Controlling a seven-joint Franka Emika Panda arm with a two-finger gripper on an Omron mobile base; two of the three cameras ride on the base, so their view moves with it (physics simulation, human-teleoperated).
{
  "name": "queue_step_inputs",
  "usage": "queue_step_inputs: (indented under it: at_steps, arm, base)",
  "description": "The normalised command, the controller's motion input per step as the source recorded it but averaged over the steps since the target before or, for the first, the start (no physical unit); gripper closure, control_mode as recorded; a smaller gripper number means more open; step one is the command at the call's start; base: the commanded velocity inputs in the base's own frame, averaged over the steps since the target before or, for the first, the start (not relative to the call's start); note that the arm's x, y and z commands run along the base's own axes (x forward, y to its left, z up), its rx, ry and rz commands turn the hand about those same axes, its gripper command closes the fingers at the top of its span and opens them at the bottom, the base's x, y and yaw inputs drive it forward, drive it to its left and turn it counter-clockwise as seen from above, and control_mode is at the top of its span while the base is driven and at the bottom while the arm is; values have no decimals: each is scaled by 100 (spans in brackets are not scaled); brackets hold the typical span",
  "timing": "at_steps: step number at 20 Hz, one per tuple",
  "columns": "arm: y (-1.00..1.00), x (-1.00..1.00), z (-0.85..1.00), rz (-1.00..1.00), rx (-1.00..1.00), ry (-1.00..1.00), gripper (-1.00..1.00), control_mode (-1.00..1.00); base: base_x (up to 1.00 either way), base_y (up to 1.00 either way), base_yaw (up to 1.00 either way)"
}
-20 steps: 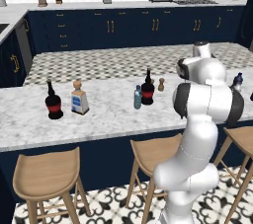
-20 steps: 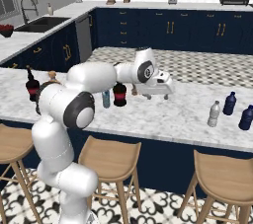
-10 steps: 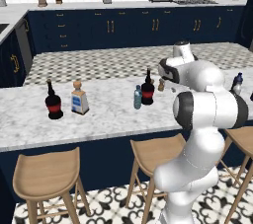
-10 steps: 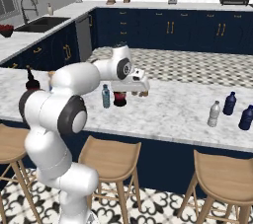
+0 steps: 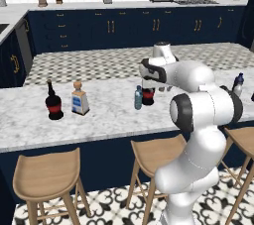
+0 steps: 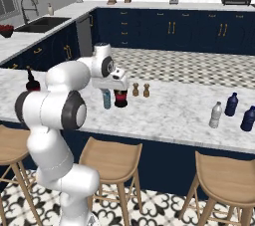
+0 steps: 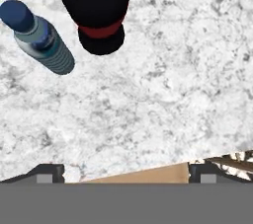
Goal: Move the plastic bottles in the middle to the plastics group, and the glass bottles in the middle to the glass group.
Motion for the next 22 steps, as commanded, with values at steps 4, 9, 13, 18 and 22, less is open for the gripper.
queue_step_inputs:
  at_steps: [4,9,13,18,22]
  arm:
    - [72,61,-4,0,3,-4,-100,-100]
    - [37,64,-10,0,5,-1,-100,-100]
    - [25,51,-19,0,5,0,-100,-100]
    - [0,11,-6,0,0,0,-100,-100]
    - [-6,3,-14,-1,-6,0,-100,-100]
  base:
    - [0,0,0]
    - [0,0,0]
    - [0,0,0]
    - [0,0,0]
    - [0,0,0]
